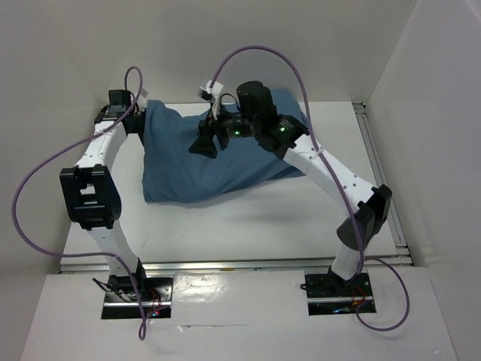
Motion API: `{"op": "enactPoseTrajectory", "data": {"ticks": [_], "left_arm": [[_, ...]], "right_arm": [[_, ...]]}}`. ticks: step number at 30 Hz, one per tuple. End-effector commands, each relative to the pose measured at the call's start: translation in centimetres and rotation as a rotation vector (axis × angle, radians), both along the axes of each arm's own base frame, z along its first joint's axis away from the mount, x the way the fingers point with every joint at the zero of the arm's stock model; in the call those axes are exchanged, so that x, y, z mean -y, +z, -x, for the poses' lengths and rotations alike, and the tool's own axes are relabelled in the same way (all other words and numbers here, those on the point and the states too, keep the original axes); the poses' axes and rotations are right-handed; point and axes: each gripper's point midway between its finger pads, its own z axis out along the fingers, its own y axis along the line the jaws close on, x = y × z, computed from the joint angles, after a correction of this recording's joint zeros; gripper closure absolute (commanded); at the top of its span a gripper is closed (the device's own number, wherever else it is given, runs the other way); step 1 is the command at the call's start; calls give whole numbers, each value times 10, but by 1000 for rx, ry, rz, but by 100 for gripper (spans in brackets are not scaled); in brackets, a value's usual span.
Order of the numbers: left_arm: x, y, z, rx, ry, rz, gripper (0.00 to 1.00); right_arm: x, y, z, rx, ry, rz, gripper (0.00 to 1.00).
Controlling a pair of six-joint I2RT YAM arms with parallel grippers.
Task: Put the pillow into the pillowcase
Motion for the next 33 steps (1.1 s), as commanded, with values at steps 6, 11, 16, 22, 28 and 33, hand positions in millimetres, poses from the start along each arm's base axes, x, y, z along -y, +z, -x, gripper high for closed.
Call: {"op": "enactPoseTrajectory", "data": {"ticks": [6, 11, 16, 22, 28, 33], "left_arm": [[-122, 6, 31, -52, 219, -446, 0], [-164, 15, 40, -46, 332, -592, 0], [-184, 53, 35, 61, 351, -725, 0], [-109, 114, 34, 364, -85, -671, 0], [10, 110, 80, 534, -542, -798, 0], [67, 99, 116, 587, -711, -779, 0]], "right_arm": [[83, 3, -51, 62, -278, 52, 29], [117, -14, -70, 65, -367, 102, 29], [151, -45, -92, 9, -436, 152, 29], [195, -86, -114, -32, -491, 223, 29], [244, -131, -153, -128, -578, 290, 31], [269, -153, -172, -170, -592, 311, 35]]}}
